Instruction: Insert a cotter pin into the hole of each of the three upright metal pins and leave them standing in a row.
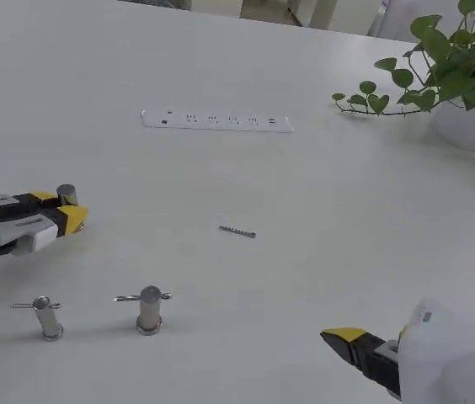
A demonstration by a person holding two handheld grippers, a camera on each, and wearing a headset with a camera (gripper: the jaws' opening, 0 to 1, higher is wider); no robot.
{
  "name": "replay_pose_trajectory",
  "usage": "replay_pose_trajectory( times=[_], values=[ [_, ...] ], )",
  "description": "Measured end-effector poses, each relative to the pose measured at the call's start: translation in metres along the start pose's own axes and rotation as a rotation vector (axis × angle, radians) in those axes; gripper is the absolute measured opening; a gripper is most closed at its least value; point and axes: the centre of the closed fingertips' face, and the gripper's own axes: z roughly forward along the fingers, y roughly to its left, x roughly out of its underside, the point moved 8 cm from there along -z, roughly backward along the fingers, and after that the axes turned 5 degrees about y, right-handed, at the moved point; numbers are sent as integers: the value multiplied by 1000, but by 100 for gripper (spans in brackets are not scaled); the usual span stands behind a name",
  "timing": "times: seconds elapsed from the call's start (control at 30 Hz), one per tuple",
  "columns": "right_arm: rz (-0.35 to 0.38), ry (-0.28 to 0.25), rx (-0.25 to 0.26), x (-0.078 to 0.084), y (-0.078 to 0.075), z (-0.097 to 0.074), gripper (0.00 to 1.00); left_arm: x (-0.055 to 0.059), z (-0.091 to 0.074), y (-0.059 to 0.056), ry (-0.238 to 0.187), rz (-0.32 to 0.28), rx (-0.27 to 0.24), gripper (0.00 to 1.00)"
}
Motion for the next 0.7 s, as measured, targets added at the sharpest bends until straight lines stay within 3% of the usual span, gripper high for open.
replay_pose_trajectory(
  times=[0.3,0.37,0.4,0.53,0.7],
  values=[
    [-9,-5,0,-2,0,1,93,-2,-2,-1,16,50,-18,10],
    [-11,-7,0,-3,1,1,93,-2,-3,1,17,21,-28,9],
    [-12,-9,-1,-3,1,1,93,-1,-5,2,15,-33,-43,9],
    [-20,-12,-3,-5,1,1,93,-1,-13,4,25,0,-49,9],
    [-31,-6,-10,-6,1,3,92,-8,-29,7,-1,3,-69,9]
  ],
)
